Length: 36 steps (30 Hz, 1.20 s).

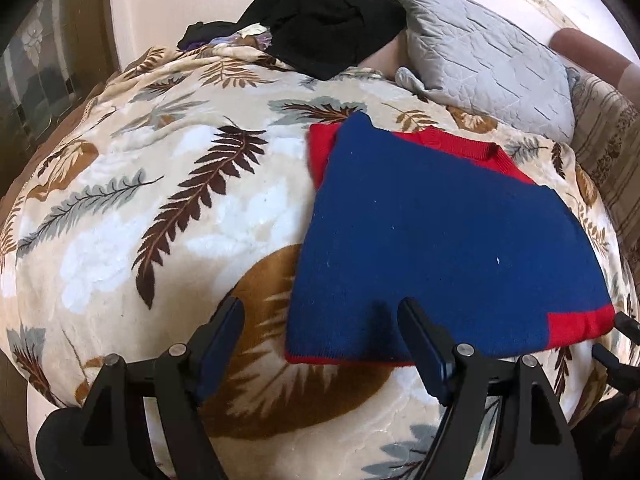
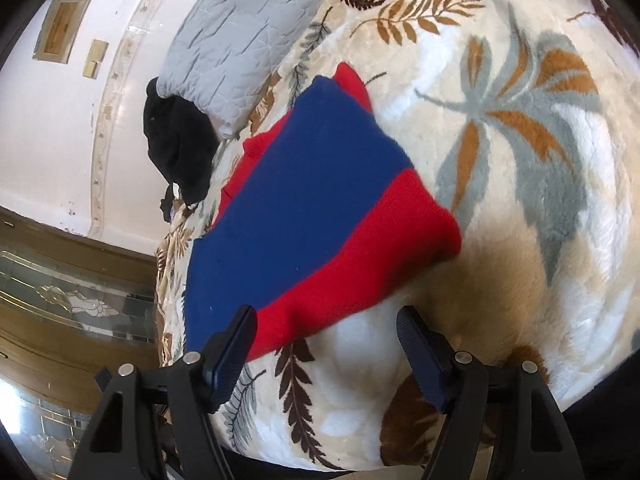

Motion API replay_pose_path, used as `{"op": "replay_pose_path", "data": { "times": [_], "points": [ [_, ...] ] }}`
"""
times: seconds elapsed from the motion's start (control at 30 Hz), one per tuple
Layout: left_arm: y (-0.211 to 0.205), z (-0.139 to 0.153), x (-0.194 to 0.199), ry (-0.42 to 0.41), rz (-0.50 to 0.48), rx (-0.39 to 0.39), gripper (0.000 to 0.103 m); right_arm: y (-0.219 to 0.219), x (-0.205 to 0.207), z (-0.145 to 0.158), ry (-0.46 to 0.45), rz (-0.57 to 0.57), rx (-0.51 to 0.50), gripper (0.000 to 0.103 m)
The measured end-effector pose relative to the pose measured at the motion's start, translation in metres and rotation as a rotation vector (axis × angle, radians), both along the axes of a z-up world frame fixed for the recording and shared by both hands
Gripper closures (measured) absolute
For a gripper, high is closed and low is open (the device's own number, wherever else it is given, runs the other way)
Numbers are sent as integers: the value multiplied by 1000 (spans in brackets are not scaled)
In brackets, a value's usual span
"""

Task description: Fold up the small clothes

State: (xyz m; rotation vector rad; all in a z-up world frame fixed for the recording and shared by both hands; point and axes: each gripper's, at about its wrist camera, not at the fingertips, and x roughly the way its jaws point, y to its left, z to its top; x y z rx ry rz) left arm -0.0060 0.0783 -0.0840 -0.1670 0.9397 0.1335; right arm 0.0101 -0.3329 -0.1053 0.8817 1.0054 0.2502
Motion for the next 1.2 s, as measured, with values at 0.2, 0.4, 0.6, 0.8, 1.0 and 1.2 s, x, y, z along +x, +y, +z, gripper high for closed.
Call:
{"op": "replay_pose_path", "data": {
  "times": [0.2, 0.4, 0.6, 0.8, 1.0, 1.2],
  "points": [
    [-12, 20, -6, -85, -31, 12, 24, -7, 6, -1, 0, -42, 16, 26],
    [-32, 22, 12, -83, -69, 3, 24, -16, 15, -9, 28, -92, 36, 26],
    [-67, 19, 34, -109, -126, 42, 24, -15, 27, -3, 17, -113, -8, 29],
    [-86, -22, 64, 31, -144, 124, 24, -5, 34, -2, 69, -44, -208, 92],
    [-84, -24, 58, -8, -159, 130, 21, -23, 27, 19, 45, -23, -295, 28],
    [-88, -28, 57, -22, -162, 151, 18, -35, 99, 43, -33, 47, -293, 28]
  ]
}}
